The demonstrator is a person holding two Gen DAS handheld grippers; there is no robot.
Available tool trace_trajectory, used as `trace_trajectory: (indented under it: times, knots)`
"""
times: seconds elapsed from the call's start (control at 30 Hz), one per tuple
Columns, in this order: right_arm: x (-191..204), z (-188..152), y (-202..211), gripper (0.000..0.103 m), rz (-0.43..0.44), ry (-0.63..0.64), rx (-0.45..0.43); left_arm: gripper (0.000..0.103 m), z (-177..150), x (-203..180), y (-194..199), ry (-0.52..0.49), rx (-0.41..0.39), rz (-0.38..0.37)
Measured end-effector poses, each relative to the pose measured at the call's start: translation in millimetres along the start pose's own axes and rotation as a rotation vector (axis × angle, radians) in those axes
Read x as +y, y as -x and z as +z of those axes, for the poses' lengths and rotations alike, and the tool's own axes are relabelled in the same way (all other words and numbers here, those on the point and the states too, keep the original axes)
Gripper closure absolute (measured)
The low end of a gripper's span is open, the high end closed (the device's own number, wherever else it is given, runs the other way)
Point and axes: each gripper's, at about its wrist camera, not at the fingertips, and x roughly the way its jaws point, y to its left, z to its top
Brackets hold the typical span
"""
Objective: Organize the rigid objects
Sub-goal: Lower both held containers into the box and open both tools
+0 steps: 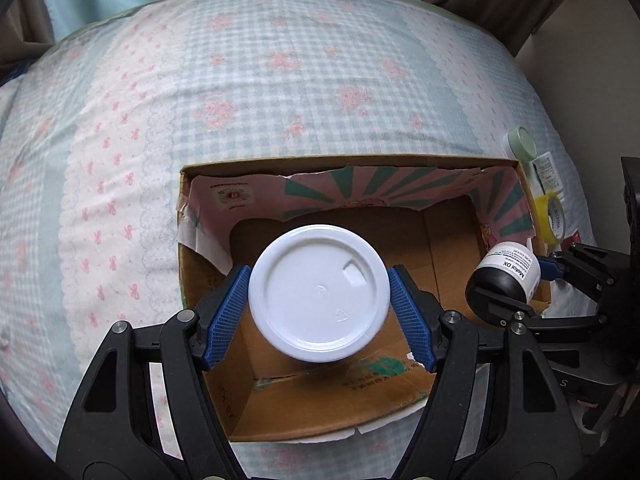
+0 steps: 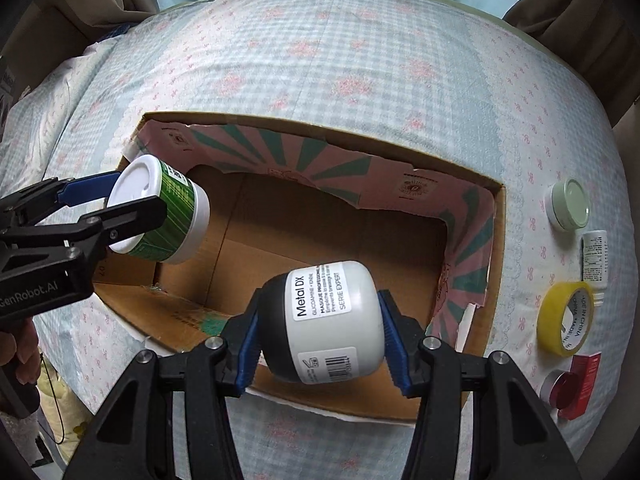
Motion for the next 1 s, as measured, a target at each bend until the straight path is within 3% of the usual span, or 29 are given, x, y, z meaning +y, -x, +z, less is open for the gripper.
trace_trajectory:
  times: [0.27,0.33,0.37,0.4,0.43,0.67,0.77,1.0]
  knots:
    - [-18,4,-30,0.054,0.03,-0.072,0.036,0.035,9,-9,-25,-0.082,0.043,0.021]
    - [-19,5,-33,0.049,0.035,-0.084,0.025,0.034,10,-13,-26,-0.108,0.053,0.025]
    - [-19,6,-34,0.028,0.037,-0.085,0.02,0.026,10,-15,-24,-0.123,0.051,0.031]
    - [-19,6,-35,0.0,0.048,-0.083,0.023,0.006,9,-16,-21,-0.135,0.043,0.043]
    - [-18,6,-34,0.0,0.066,-0.085,0.017,0.0,9,-17,-17,-0.141,0.034,0.059]
    - [-11,-7,-22,0.0,0.022,-0.034,0.029,0.0,5,-7,3,-0.098,0.029,0.062]
    - [-12,-8,-16,0.0,0.043,-0.071,0.057,0.0,5,-6,10,-0.089,0.024,0.062]
    - [-11,-3,12,0.0,0.037,-0.088,0.029,0.0,11,-8,37,-0.067,-0.007,0.064]
